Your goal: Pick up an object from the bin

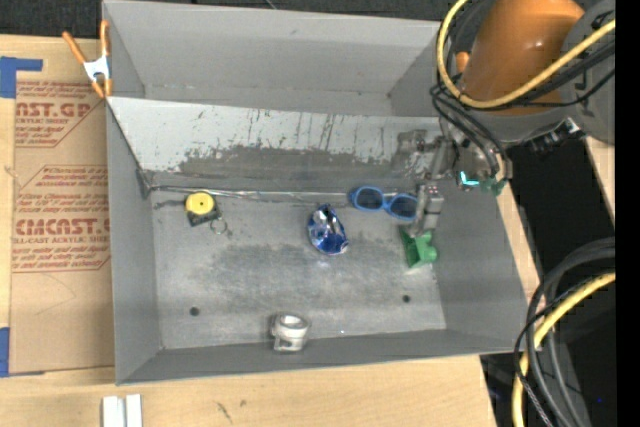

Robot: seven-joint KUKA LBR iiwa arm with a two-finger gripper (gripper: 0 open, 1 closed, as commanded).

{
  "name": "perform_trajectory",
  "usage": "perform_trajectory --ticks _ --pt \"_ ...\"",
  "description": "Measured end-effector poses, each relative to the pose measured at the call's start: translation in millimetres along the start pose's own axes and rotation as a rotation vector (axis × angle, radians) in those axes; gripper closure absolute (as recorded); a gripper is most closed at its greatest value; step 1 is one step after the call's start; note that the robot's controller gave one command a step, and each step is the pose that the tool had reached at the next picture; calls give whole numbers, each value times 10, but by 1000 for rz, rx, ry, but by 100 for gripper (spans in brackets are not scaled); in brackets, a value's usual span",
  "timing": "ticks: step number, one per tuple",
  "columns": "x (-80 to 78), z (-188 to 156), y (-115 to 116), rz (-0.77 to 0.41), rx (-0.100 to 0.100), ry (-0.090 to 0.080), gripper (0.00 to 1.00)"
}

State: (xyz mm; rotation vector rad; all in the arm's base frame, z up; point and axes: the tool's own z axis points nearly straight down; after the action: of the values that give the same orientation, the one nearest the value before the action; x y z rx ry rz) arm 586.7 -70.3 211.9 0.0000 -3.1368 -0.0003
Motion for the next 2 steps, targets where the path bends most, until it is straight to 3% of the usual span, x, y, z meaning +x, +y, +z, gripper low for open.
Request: perform_trajectory --ticks 1,2 --pt "143 965 -366 140 -1 1 0" --pt "-79 1436 -617 52 0 -7 0"
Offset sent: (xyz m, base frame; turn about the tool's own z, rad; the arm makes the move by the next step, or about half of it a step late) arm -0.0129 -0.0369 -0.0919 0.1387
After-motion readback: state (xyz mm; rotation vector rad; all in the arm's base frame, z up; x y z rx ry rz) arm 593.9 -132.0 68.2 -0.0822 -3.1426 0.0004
